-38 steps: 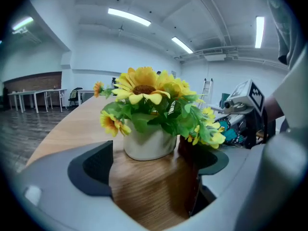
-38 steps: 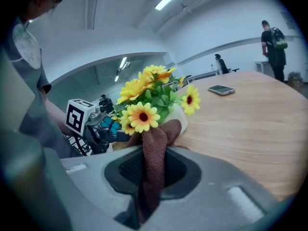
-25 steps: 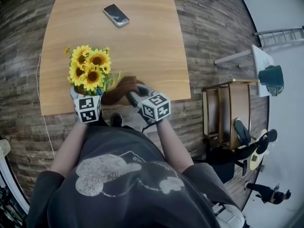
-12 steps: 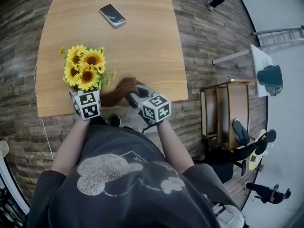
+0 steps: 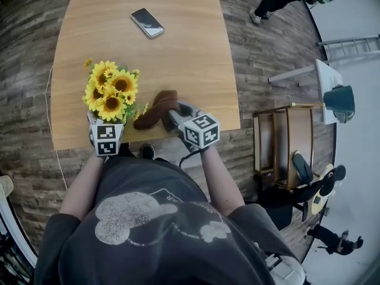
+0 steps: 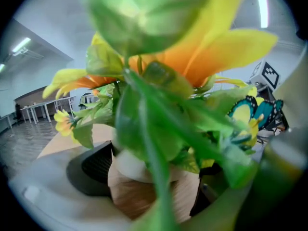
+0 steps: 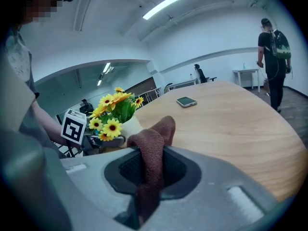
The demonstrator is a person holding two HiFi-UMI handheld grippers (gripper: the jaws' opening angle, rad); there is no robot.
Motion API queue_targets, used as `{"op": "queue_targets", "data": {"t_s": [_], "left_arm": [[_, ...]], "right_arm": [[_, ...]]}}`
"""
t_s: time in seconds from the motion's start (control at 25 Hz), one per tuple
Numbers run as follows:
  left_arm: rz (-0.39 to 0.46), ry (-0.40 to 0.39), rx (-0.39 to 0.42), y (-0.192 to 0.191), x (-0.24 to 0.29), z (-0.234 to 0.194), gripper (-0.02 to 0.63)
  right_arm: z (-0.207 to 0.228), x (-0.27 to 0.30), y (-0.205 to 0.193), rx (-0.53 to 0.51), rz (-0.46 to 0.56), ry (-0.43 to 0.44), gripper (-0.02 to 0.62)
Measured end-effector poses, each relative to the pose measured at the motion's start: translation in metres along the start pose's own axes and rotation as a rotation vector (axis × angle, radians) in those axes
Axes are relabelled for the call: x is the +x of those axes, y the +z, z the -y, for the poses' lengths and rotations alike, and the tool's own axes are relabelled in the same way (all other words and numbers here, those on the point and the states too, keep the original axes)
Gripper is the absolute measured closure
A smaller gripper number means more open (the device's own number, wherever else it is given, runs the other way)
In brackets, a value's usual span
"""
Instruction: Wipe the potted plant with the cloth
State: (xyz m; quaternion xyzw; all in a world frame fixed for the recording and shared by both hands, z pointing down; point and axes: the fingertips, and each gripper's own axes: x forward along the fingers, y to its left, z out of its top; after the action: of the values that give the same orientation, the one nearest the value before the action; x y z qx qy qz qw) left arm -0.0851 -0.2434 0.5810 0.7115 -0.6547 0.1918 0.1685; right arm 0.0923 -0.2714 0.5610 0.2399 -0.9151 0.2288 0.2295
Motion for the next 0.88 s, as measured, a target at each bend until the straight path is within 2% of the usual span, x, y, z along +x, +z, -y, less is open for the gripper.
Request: {"op": "queue_targets", "data": {"t_s": [0.48, 0.88], "left_arm": [[0.017, -0.227, 0.125, -0.002, -0.003, -0.002, 0.038], [0.030, -0.486, 0.249, -0.008, -0.009, -0.003, 0.038]], "right_arm": [[-0.006, 0.074, 0.054, -0.141, -0.043, 0.039, 0.546], [-0.035, 0.142, 0.074, -0.179, -0.094, 0.184, 0.546]]}}
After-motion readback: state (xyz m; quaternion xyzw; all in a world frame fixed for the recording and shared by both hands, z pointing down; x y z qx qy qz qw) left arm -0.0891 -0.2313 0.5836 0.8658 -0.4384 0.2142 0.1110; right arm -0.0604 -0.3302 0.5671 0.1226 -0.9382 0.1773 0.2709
